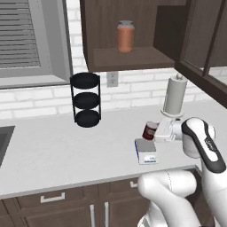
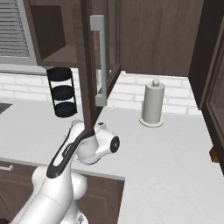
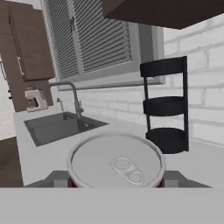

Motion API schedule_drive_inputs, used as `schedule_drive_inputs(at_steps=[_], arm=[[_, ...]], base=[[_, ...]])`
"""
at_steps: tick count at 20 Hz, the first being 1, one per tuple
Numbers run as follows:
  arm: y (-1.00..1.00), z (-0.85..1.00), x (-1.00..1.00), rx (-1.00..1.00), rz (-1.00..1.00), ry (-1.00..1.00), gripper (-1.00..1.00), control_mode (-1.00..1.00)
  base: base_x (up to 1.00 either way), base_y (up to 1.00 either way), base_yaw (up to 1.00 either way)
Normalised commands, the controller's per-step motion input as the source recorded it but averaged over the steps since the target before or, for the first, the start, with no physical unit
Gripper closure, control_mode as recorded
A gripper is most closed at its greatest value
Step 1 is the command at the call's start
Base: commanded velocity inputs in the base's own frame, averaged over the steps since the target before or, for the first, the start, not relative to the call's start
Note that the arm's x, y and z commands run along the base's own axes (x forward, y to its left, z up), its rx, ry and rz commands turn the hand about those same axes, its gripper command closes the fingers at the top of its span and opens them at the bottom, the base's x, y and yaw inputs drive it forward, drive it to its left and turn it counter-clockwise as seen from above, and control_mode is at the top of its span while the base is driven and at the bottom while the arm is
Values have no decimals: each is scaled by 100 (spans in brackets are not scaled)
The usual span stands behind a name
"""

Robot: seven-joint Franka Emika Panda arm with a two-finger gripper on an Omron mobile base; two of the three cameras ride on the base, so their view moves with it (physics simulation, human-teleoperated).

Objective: Pick the canned food and place it on the digital scale for weighing, and close the cabinet.

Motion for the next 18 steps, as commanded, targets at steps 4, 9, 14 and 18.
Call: schedule_drive_inputs(at_steps=[4, 9, 14, 18], arm=[[-45, -12, -2, 0, 1, 4, 100, -100], [-24, -16, -3, -4, 0, 1, 100, -100], [0, -22, 0, -8, 1, -1, 100, -100], [0, -38, 0, -7, 3, 0, 100, -100]], base=[[0, 0, 0], [0, 0, 0], [0, 0, 0], [0, 0, 0]])
